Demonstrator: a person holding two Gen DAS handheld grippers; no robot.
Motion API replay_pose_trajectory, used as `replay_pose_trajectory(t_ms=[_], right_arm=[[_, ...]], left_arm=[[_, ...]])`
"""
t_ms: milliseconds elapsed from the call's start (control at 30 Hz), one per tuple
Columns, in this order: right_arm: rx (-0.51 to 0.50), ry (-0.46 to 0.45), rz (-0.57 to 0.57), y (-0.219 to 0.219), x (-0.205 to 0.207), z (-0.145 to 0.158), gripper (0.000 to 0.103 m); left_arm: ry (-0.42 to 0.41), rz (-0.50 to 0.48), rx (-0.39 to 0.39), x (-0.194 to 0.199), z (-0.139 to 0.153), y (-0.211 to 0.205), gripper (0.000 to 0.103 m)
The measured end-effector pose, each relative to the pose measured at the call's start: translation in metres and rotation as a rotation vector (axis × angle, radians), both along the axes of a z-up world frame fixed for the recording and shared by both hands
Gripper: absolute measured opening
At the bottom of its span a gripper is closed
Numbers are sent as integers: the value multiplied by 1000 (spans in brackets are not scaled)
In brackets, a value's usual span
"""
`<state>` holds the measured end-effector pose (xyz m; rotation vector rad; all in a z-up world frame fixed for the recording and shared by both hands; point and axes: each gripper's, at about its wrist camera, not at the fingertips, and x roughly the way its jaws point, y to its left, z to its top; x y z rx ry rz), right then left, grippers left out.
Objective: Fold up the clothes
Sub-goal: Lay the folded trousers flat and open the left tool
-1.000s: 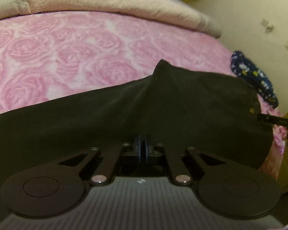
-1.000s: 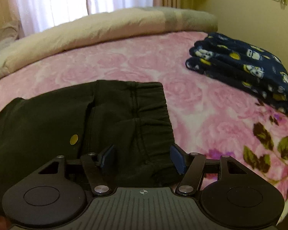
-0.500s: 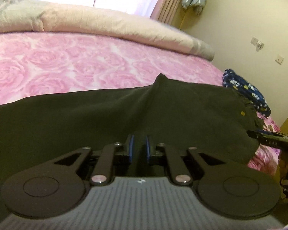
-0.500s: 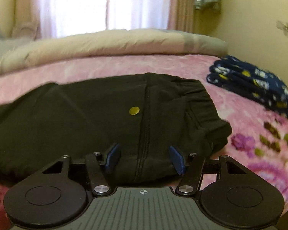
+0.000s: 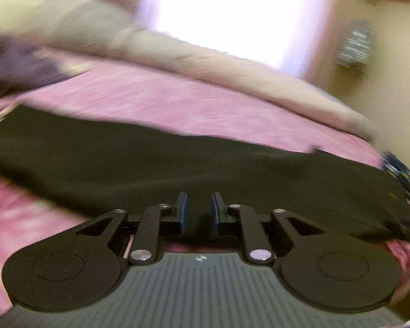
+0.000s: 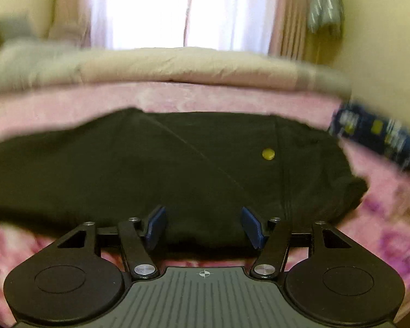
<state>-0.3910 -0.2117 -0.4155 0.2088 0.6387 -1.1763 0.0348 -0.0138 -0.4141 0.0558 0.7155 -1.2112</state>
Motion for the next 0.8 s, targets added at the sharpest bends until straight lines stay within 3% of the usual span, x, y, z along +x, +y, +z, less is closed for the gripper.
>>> replay_pose_trajectory(t_ms=[200, 300, 433, 500, 567, 633, 700, 800], right_arm=[[69, -146, -20, 2, -4, 20, 61], [88, -171, -33, 3, -3, 16, 61], [54, -123, -26, 12, 5, 8, 61], [62, -130, -28, 12, 4, 7, 61], [78, -150, -32, 9, 1, 7, 61], [92, -166, -30, 7, -2, 7, 61], [95, -169, -23, 7, -4, 6, 61], [97, -171, -19, 7, -5, 5, 61]], left_arm=[[-10, 207, -63, 78, 9, 46, 13], [-17, 194, -72, 99, 8, 49, 13], [-114, 106, -102, 91, 16, 40, 13], [-172, 70, -32, 83, 11, 28, 15], [-230, 60, 85, 83, -9, 21, 14], [-248, 60, 66, 92, -21, 30, 12], [-248, 139, 75, 106, -20, 37, 3], [-246, 227, 90, 118, -16, 44, 3]])
